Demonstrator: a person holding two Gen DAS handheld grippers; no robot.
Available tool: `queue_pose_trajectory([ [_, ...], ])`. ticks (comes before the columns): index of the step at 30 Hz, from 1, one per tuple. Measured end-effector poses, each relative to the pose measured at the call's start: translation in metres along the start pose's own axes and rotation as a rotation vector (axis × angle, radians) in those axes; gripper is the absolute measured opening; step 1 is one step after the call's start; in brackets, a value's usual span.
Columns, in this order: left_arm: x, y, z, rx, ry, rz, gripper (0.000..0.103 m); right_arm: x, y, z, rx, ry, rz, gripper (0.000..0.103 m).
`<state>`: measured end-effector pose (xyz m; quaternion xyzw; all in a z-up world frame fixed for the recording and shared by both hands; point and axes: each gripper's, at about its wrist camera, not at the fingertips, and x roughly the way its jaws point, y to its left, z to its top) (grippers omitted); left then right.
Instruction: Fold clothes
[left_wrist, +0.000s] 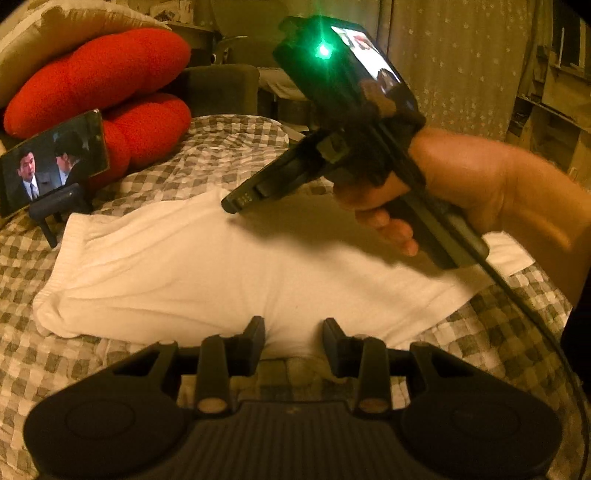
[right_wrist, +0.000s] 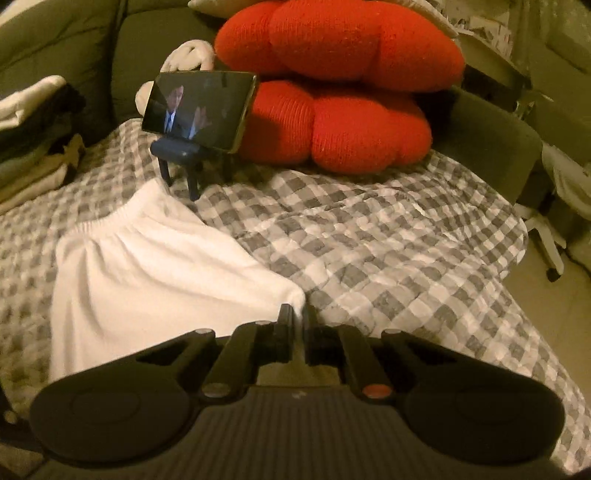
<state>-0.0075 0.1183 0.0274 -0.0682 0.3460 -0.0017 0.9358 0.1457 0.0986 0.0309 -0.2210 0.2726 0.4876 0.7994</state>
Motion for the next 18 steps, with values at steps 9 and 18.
queue_pose_trajectory([
  [9, -0.045, 0.088, 0.007, -0.546, -0.228, 0.117, 0.04, -0.043, 0.02, -0.003, 0.015, -0.081, -0.049, 0.046],
  [18, -0.028, 0.181, -0.029, -1.118, -0.163, 0.048, 0.05, -0.107, 0.073, -0.029, -0.104, -0.065, -0.003, 0.053],
])
